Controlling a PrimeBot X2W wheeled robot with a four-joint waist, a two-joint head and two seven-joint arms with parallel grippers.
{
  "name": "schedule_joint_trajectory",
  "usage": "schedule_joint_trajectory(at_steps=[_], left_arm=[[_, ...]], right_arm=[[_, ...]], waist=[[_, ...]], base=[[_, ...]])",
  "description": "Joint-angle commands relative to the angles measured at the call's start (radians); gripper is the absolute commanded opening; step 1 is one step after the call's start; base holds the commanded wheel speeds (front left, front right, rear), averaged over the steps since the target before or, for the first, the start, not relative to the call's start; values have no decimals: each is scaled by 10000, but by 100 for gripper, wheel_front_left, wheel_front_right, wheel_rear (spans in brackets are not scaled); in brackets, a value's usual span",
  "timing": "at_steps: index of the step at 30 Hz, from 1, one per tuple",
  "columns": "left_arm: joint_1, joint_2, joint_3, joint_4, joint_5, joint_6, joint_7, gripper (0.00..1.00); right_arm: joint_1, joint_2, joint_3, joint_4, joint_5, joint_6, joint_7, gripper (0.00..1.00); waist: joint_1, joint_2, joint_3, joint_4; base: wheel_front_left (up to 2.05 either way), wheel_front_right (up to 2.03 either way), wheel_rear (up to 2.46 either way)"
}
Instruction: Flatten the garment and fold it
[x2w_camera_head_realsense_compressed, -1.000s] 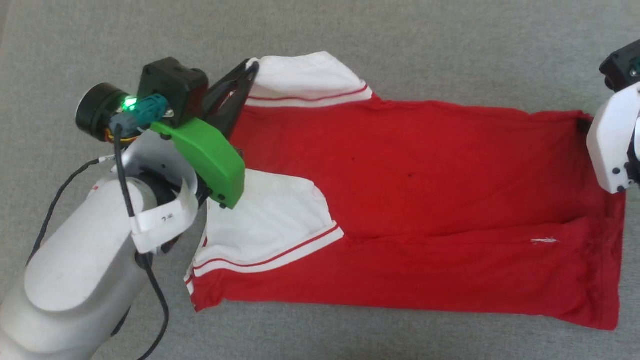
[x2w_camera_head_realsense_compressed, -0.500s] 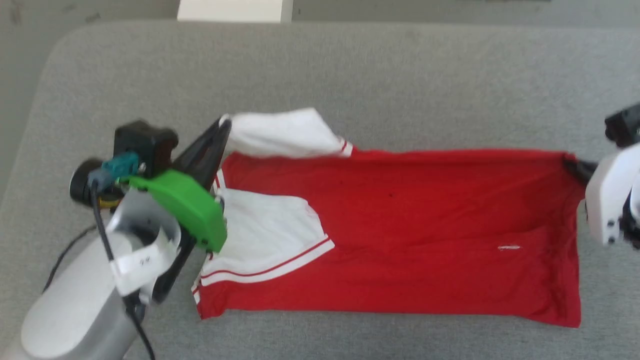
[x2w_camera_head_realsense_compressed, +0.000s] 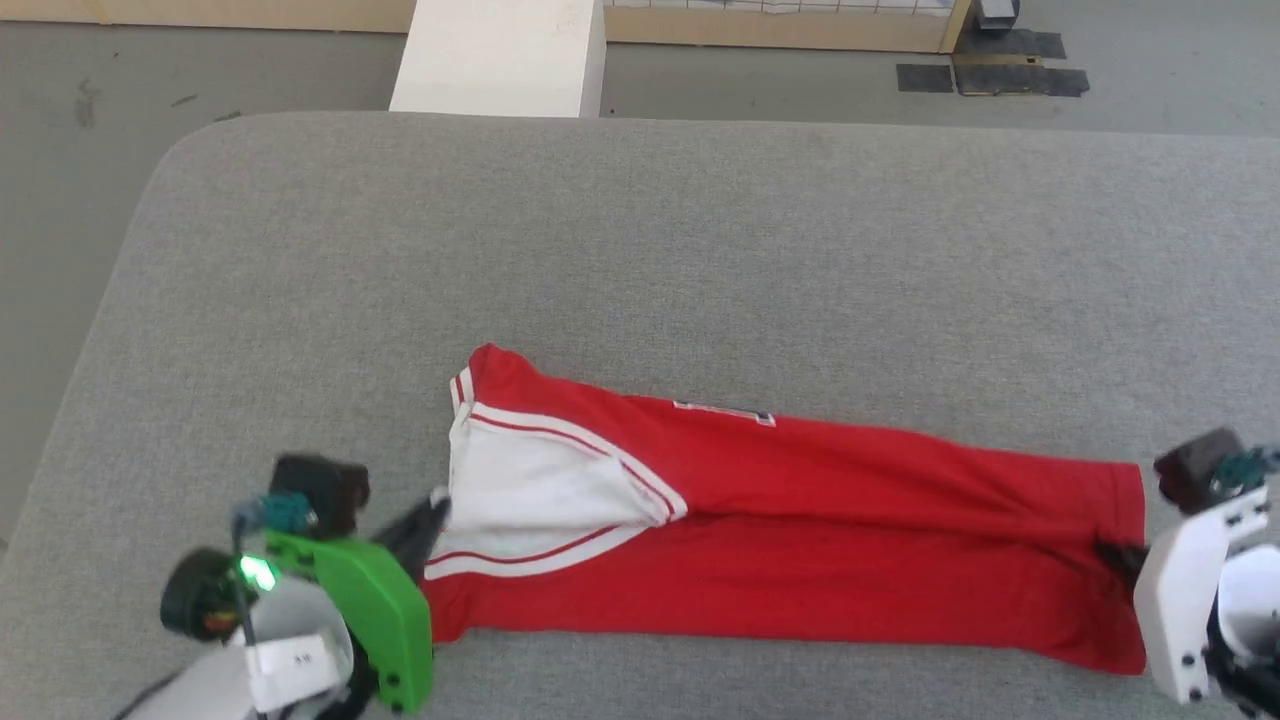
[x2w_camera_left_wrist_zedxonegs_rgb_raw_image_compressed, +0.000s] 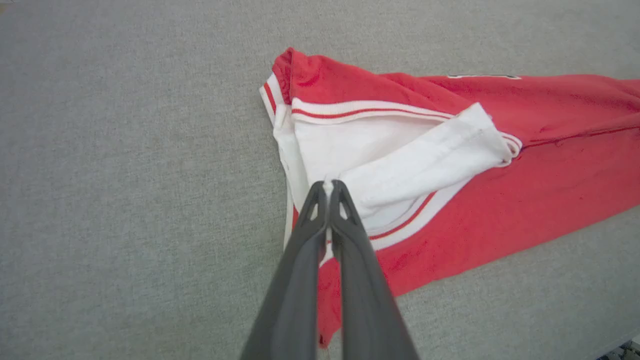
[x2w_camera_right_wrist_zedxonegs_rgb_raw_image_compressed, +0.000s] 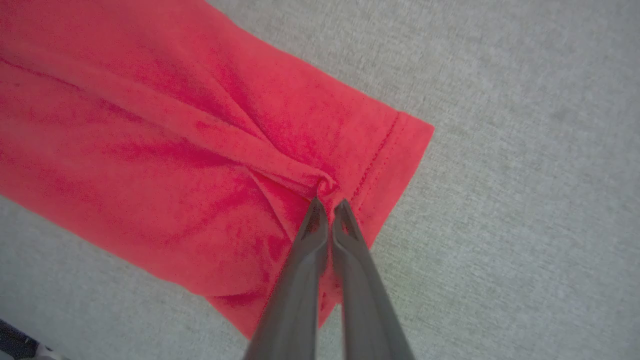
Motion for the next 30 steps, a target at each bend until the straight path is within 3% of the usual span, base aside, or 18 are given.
schedule_joint_trajectory(at_steps=[1, 13, 14, 15, 16, 17, 18, 25, 30], left_arm=[[151, 64, -97, 147, -37, -104, 65, 0], [-224, -399, -1116, 2238, 194, -962, 579, 0], [-294, -460, -1190, 2420, 225, -1055, 587, 0], [-344, -508, -1239, 2570, 243, -1120, 587, 0], [-400, -556, -1321, 2758, 289, -1223, 576, 0], [-438, -597, -1361, 2881, 317, -1297, 522, 43], [-481, -663, -1357, 3023, 348, -1337, 383, 100], [-565, -930, -1216, 3349, 358, -1635, -575, 100], [-368, -1160, -710, 2960, -424, -2093, -1368, 100]], right_arm=[[177, -76, 28, -88, -71, -13, 135, 0], [31, -407, 837, -39, -412, -13, 454, 0], [-20, -399, 870, 18, -433, -13, 417, 44], [-60, -377, 885, 65, -443, -13, 367, 100], [-101, -303, 885, 143, -394, -13, 333, 100], [-126, -256, 903, 174, -352, -13, 311, 100], [-153, -202, 899, 191, -282, -13, 279, 100], [-127, 14, 462, -239, 647, -13, 396, 100], [75, 453, -488, -973, 1218, -13, 681, 100]], waist=[[1, 29, 24, 15], [1, 29, 298, 41], [1, 29, 307, 53], [1, 29, 303, 56], [1, 29, 263, 52], [1, 29, 224, 48], [1, 29, 160, 39], [1, 29, -429, -17], [1, 29, -781, -37]], base=[[0, 0, 0], [0, 0, 0], [0, 0, 0], [0, 0, 0], [0, 0, 0], [0, 0, 0], [0, 0, 0], [0, 0, 0], [0, 0, 0]])
